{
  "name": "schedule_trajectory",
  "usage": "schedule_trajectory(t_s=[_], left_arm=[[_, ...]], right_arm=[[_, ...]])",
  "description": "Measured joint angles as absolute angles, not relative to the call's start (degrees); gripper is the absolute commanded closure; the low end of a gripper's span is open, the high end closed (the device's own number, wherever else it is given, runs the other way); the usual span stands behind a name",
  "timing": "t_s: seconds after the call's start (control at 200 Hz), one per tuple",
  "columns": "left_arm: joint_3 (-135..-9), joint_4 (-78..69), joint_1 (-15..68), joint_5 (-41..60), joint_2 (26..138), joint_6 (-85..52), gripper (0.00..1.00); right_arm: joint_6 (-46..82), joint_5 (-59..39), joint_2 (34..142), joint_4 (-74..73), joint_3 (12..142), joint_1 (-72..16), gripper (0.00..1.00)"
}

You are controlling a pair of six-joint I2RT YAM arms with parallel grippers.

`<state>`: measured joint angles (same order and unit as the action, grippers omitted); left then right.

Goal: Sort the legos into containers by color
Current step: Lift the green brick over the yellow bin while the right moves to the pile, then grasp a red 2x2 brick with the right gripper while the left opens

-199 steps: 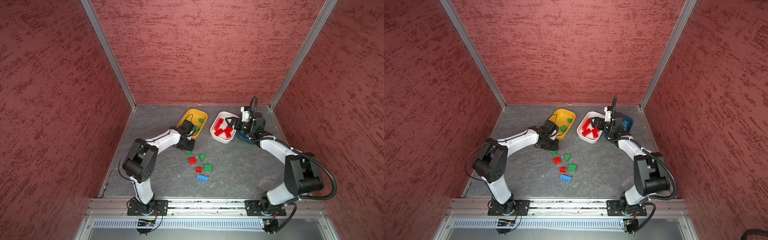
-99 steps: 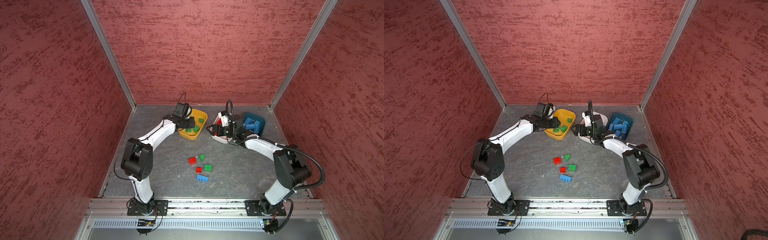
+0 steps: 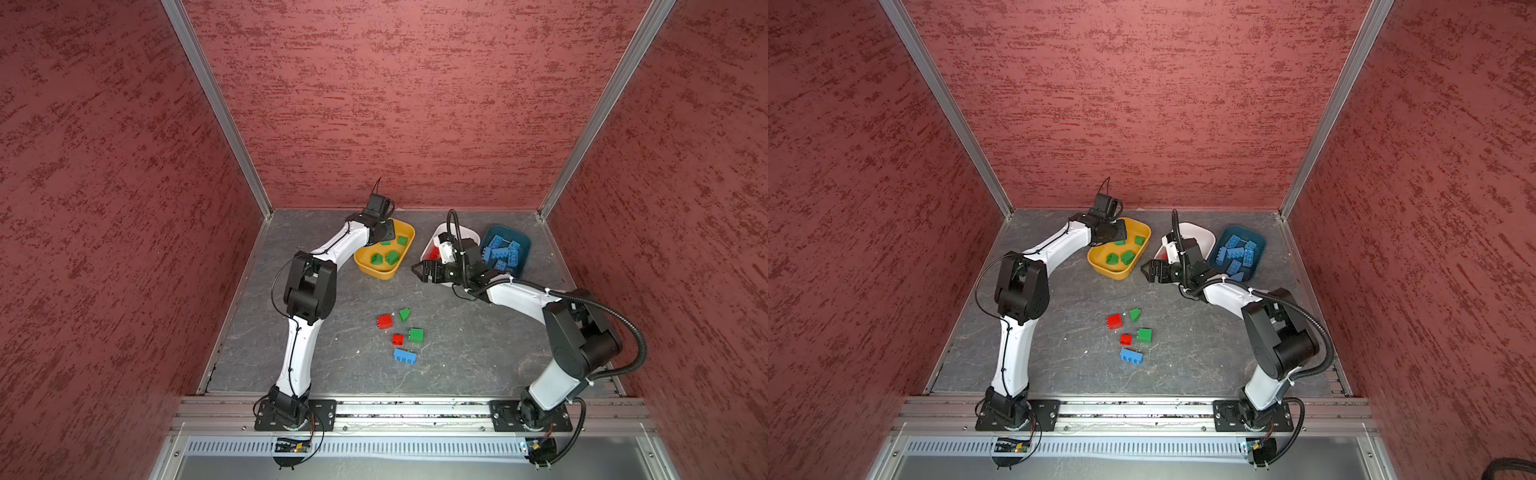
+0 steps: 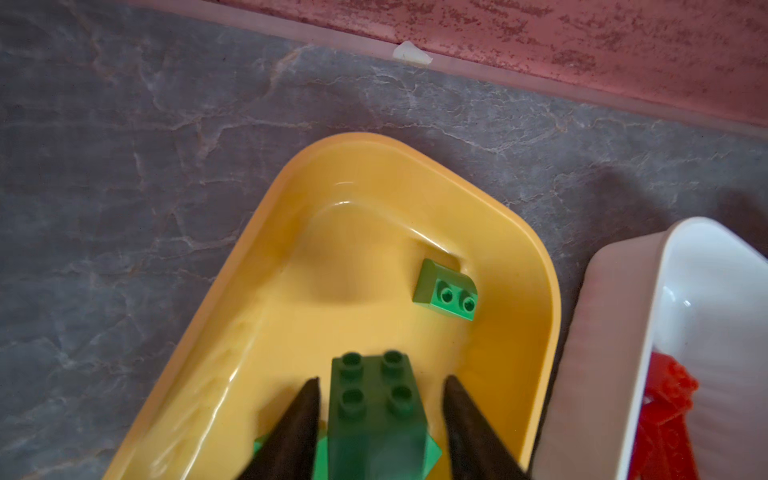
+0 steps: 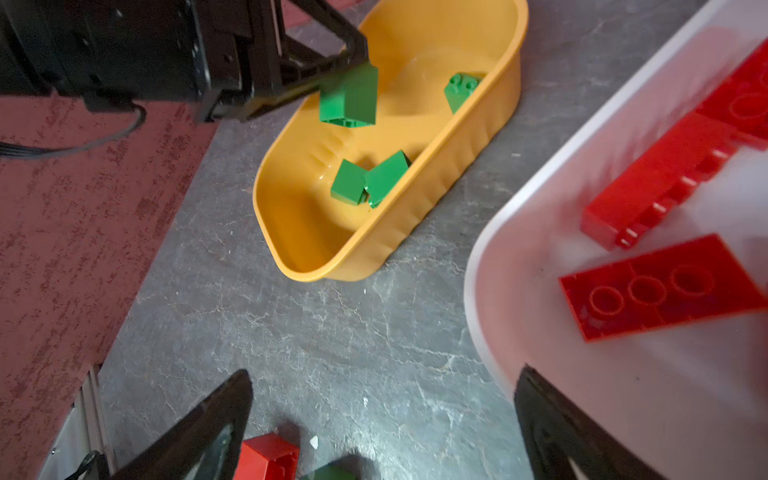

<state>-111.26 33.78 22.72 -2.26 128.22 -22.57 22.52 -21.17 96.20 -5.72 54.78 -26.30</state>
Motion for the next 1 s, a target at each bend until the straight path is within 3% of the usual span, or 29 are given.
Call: schedule_trajectory(t_s=[0.175,0.381,0.811,1.002], left_arm=[[-111.96,34.59,23.57,-2.35,128.03,-21.69,0.13],[-106.89,35.07,24.91,-1.96,122.23,-18.79,0.00],[-84.38,31.11,18.85,-1.10,100.22,-23.62,0.01],[-77.87,30.30,15.66,-0.71,97.30,-26.74,0.01]], right_arm=[[22.72,-19.92,93.76,-4.89,51.35,-26.89,0.01],[20.21,-20.45,90.98,-4.62,48.34,-27.94,0.01],[-8.19,-21.26,95.07,-1.23,52.84,-44.80,0.02],[-19.38,-20.64,102.50,2.70,58.11,-49.74,0.15]])
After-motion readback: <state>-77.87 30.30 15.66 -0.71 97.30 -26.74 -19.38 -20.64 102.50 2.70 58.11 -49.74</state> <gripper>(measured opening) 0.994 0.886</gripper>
